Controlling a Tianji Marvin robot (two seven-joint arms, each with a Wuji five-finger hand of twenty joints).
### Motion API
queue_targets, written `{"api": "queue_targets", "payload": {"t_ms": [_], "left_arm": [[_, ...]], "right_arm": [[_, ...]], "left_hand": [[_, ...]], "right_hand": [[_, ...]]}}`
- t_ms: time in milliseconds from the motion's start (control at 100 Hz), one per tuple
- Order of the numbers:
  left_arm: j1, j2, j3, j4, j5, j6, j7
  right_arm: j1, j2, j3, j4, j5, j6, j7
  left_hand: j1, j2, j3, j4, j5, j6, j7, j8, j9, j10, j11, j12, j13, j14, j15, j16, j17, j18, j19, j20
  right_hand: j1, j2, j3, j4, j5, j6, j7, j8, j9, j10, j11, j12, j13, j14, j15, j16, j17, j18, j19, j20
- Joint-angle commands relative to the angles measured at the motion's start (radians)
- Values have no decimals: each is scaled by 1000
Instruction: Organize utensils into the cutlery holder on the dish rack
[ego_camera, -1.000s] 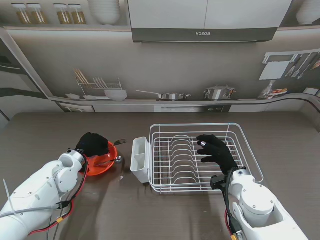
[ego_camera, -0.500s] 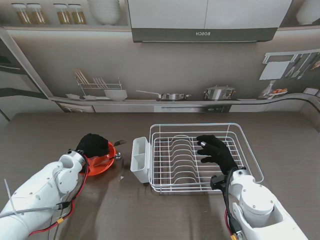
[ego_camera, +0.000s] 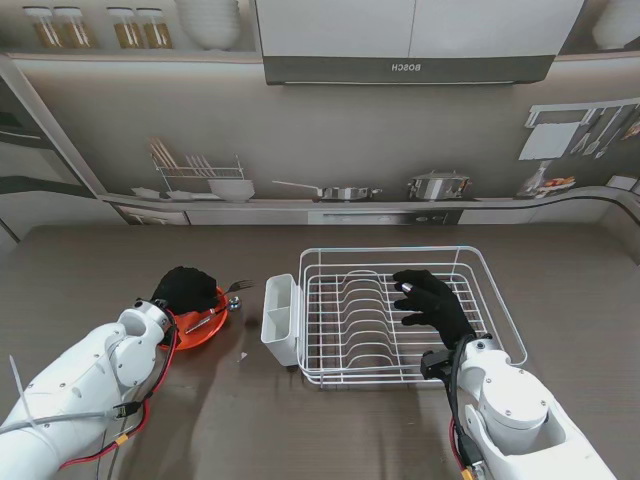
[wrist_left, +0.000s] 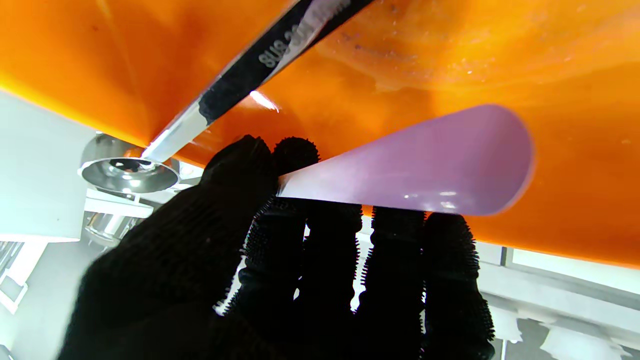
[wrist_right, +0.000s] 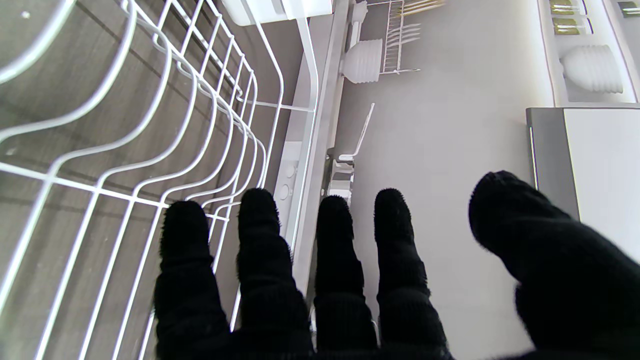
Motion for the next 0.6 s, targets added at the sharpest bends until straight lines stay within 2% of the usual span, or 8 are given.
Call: {"api": "queue_targets", "payload": {"t_ms": [0,590], "left_arm": [[-2,-9,-4,2,-6,-1,-7],[22,-30,-73,-28,-76,-2,-9]], "right_arm": [[-3,-5,-3,-1,2,0,14],[-2,-5,-4,1,2,-1,16]], "left_hand": [[30,-26,72,-14,21,-8,54,17,33,-25,-5,18,16,7,-13,-2,12,-30,-3,-3],[34,-26,72,-14,22,-4,48,19,34,-23,-13,22,15,7,-22,1,13,-31,-12,-7]], "right_hand": [[-32,17,-7,22,-1,-2,-7,-21,11,5,-5,-3,28,4,-2,0,9,6,-9,10],[-32,16,-7,22,1,-2,-6,-21,10,5,-5,-3,29,4,-1,0,9,7,-9,9]]}}
